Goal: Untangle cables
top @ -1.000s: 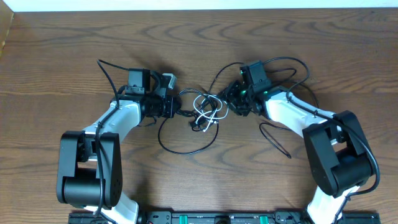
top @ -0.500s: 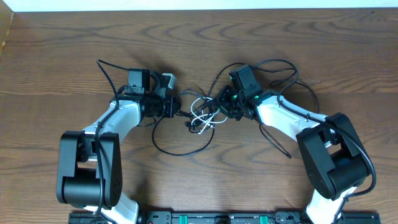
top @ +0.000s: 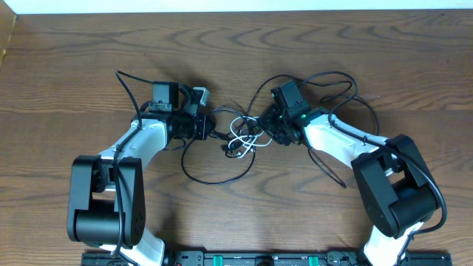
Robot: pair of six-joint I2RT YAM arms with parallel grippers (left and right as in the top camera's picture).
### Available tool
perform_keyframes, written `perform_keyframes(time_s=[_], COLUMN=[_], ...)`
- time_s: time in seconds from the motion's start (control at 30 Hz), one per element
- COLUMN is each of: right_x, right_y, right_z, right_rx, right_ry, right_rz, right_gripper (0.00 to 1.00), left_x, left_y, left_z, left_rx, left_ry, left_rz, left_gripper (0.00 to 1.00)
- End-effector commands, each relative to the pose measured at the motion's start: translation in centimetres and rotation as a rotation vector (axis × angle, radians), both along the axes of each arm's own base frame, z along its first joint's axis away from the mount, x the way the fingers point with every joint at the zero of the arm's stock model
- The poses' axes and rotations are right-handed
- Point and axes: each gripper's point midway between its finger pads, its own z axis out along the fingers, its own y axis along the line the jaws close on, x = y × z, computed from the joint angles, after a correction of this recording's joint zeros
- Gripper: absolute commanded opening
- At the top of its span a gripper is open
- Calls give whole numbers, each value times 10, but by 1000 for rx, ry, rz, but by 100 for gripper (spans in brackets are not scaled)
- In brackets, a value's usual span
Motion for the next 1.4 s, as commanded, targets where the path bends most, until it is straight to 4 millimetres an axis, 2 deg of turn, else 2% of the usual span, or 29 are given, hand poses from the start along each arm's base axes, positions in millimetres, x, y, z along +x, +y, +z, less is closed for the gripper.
perform_keyframes(time_s=[0.0,0.13,0.27,0.4,0.57,0.73,0.83,1.0,1.1,1.2,1.37], right_x=[8,8,-1,-11,-17,-21,-21,-19,-16,-13,-26], right_y=[-3,-5,-12,-16,-10,-3,-4,-6,-12,-16,-16], right_z=[7,6,-1,-6,-5,-3,-3,-4,-6,-7,-11], right_rx=[-15,-19,-32,-13,31,72,77,81,68,56,35], right_ry=[-50,-46,27,120,169,205,214,229,232,222,269], right_rz=[-21,-26,-96,-186,-211,-210,-231,-290,-355,-389,-386], right_gripper=[55,59,62,49,49,38,38,40,55,57,43], left_x=[-2,-2,-2,-2,-2,-2,-2,-2,-2,-2,-2], left_y=[1,1,1,1,1,1,1,1,1,1,1], left_z=[-3,-3,-3,-3,-3,-3,-3,-3,-3,-3,-3], left_rx=[-1,0,-1,0,-1,0,-1,-1,0,0,0], left_ry=[14,14,14,14,14,14,14,14,14,14,14], left_rz=[10,10,10,10,10,10,10,10,10,10,10], left_gripper=[8,8,8,8,8,8,8,8,8,8,8])
